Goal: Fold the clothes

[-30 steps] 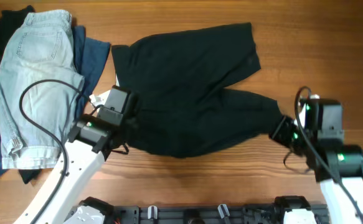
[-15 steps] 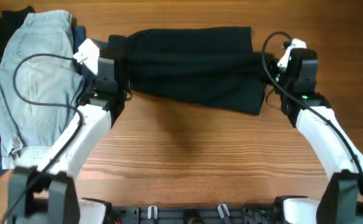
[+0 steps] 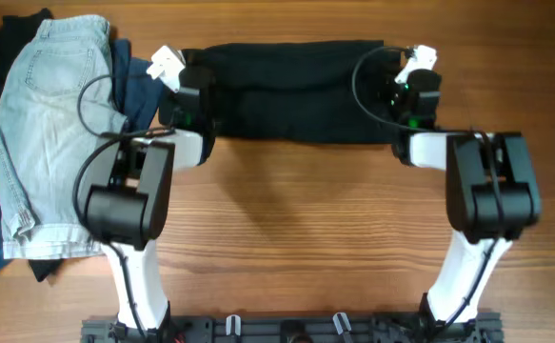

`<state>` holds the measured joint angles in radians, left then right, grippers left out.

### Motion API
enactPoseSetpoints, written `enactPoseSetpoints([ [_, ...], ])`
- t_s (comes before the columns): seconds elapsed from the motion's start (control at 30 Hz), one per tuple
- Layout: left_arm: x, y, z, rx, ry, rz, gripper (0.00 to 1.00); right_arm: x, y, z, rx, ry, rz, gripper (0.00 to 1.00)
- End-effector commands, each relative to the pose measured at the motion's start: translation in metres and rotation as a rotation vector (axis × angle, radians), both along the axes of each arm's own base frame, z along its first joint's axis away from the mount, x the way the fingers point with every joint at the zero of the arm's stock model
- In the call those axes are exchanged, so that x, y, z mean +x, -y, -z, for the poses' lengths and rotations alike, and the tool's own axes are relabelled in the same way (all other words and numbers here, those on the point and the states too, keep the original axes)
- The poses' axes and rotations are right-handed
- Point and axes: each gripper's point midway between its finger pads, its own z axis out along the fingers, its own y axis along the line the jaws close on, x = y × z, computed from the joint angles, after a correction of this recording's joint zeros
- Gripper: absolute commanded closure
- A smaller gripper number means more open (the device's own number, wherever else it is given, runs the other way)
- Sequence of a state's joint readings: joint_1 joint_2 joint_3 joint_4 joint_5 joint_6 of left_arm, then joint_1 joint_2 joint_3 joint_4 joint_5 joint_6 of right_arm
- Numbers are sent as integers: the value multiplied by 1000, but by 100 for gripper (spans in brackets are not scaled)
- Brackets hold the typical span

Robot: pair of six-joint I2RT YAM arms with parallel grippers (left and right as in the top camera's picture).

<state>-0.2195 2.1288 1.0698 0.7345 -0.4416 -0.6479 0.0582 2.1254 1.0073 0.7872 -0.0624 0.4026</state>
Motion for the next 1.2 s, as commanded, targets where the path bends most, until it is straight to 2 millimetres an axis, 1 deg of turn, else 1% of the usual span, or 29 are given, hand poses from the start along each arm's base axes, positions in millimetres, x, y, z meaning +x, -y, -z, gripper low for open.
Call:
enactPoseSetpoints([
  [0.0, 31, -3, -40, 54, 95, -13, 0, 29, -4, -34, -16, 100, 8, 1],
  [0.03, 35, -3, -50, 102, 103, -2, 0, 34, -5, -43, -25, 116, 4, 0],
  [0.07, 38, -2, -57, 148, 98, 10, 0, 37, -7, -48, -38, 115, -11, 0],
  [0.13, 39, -2, -64, 208, 65, 26, 0, 38, -8, -48, -53, 64, -22, 0],
  [0.17, 35, -2, -66, 222, 22, 38, 0, 35, -10, -45, -57, 6, -38, 1],
  [0.2, 31, 0, -64, 224, -23, 66, 0, 29, -10, -43, -57, -43, -46, 1],
  [0.23, 24, 7, -60, 219, -94, 127, 0, 21, -10, -42, -66, -99, -57, 0],
  [0.33, 3, 13, -53, 207, -225, 212, 0, -3, -11, -42, -116, -215, -99, 0],
  [0.43, -20, 15, -51, 202, -337, 255, 0, -28, -12, -55, -148, -291, -139, 0],
  [0.5, -32, 19, -48, 189, -389, 292, 0, -40, -20, -60, -172, -311, -214, 0],
  [0.57, -42, 23, -40, 175, -445, 327, 0, -47, -27, -59, -185, -323, -275, 0],
  [0.6, -45, 23, -35, 174, -463, 333, 0, -48, -28, -56, -188, -330, -278, 0],
  [0.63, -44, 24, -28, 194, -475, 352, 1, -47, -31, -53, -225, -321, -315, 0],
  [0.67, -41, 26, -26, 221, -471, 372, 0, -46, -33, -51, -237, -316, -328, 0],
  [0.73, -36, 27, -18, 257, -471, 394, 4, -45, -34, -45, -259, -314, -343, 1],
  [0.77, -35, 28, -15, 264, -473, 405, 8, -45, -35, -42, -264, -318, -350, 1],
  [0.8, -34, 31, -8, 279, -477, 431, 14, -46, -38, -40, -264, -324, -356, 1],
  [0.83, -33, 34, 0, 289, -487, 454, 17, -46, -40, -39, -265, -324, -361, 0],
  [0.9, -35, 34, 13, 288, -514, 457, 24, -45, -48, -42, -266, -307, -378, 5],
  [0.93, -35, 35, 19, 302, -528, 474, 31, -45, -52, -43, -272, -296, -391, 8],
  [1.03, -37, 42, 27, 311, -540, 531, 71, -47, -72, -44, -316, -273, -447, 15],
  [1.1, -38, 44, 28, 308, -542, 541, 81, -47, -82, -44, -318, -263, -462, 19],
  [1.13, -40, 45, 30, 306, -551, 546, 83, -46, -89, -42, -310, -254, -476, 22],
  [1.17, -45, 44, 34, 309, -577, 552, 86, -46, -98, -36, -300, -251, -502, 28],
])
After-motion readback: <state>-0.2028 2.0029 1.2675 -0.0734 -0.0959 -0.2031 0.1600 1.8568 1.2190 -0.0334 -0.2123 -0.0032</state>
